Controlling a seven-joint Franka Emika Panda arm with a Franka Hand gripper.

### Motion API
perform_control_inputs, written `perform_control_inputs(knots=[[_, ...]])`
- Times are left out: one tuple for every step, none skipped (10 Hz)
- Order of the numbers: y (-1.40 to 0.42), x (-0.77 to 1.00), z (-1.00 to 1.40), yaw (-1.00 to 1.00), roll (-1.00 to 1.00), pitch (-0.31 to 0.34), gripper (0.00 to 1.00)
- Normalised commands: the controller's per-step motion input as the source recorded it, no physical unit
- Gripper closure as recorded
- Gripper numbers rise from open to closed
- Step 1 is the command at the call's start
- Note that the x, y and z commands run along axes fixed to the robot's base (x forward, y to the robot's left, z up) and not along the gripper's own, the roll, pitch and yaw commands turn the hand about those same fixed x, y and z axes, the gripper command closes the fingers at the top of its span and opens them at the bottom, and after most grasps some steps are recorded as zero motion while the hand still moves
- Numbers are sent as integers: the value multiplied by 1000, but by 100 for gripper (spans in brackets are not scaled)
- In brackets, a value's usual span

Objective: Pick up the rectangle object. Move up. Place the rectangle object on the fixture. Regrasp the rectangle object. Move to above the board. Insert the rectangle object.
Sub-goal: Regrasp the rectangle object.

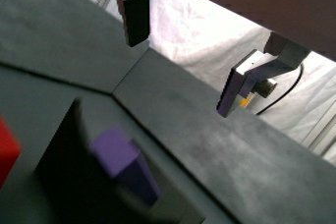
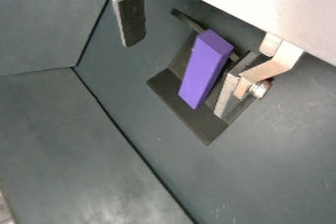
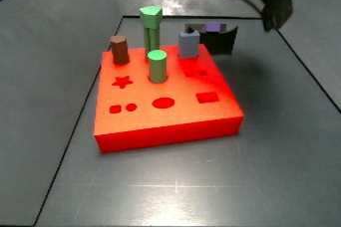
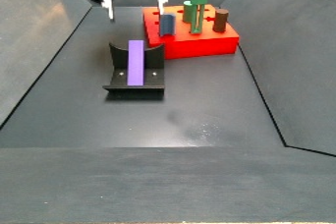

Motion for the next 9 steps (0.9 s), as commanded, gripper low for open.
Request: perform_control_inputs(knots=[[49, 87, -1000, 5, 77, -128, 0], [43, 97, -1000, -27, 74, -105, 0], [40, 103, -1000, -37, 76, -91, 0], [27, 100, -829, -52, 70, -47, 0], [18, 96, -725, -51, 67, -30, 0], [10, 87, -527, -43, 72, -6, 0], [9, 76, -386, -28, 70, 3, 0], [3, 48, -214, -2, 59, 19, 0], [-3, 9, -182, 4, 50, 19, 0]])
